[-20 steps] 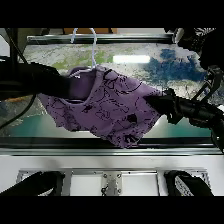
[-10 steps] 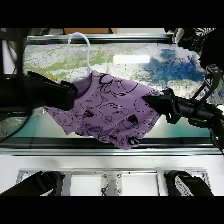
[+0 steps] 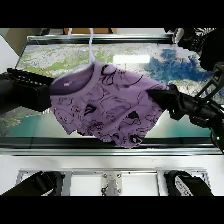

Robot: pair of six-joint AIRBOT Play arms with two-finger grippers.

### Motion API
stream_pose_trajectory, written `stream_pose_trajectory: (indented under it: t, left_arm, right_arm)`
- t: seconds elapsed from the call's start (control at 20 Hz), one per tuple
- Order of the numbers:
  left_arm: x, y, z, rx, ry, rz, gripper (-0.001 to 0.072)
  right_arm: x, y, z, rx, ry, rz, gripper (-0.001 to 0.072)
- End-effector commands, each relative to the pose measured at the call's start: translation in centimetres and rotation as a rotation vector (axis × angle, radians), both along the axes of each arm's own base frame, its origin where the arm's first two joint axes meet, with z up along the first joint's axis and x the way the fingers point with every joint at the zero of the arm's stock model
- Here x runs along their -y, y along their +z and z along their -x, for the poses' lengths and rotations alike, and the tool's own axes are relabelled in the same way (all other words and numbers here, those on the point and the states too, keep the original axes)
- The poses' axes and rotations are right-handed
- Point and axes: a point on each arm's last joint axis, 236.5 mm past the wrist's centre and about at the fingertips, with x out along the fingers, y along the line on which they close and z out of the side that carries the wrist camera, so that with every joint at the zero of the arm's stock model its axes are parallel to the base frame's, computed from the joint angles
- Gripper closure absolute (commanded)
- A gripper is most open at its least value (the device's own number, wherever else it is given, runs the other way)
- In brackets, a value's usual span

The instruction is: Fold the clothes and pants, and hang the long-sleeved shirts on hangers.

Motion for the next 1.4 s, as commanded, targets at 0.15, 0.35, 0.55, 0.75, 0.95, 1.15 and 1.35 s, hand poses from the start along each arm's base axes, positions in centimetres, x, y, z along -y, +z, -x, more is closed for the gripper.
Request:
stream_pose_trajectory:
  t: [0.15,0.35,0.55,0.75,0.95,1.15,1.35]
  left_arm:
    - [-2.0,0.9,-1.0,0.060,0.067,-0.043,0.0689]
    - [-1.4,0.1,-2.0,0.057,0.054,-0.108,0.0689]
    - [1.0,-1.7,-4.1,0.056,0.003,-0.205,0.0689]
    - [3.6,-2.4,-6.8,0.093,-0.028,-0.234,0.0689]
    - [3.8,-4.2,-9.9,0.070,0.007,-0.237,0.0689]
    - [4.3,-6.2,-12.5,0.027,0.006,-0.208,0.0689]
    - [4.4,-7.9,-13.8,-0.017,-0.002,-0.202,0.0689]
  right_arm:
    - [8.0,6.1,-4.2,0.146,-0.357,0.001,0.0695]
    - [17.8,10.5,-5.9,0.214,-0.713,0.028,0.0695]
    - [27.9,13.7,-5.1,0.239,-1.103,0.069,0.0695]
    - [36.9,15.6,-2.1,0.219,-1.494,0.159,0.0696]
    - [43.2,18.2,2.8,0.241,-1.845,0.214,0.0695]
    - [46.7,21.2,7.9,0.295,-2.122,0.163,0.0696]
    - [49.2,23.3,12.0,0.334,-2.313,0.073,0.0695]
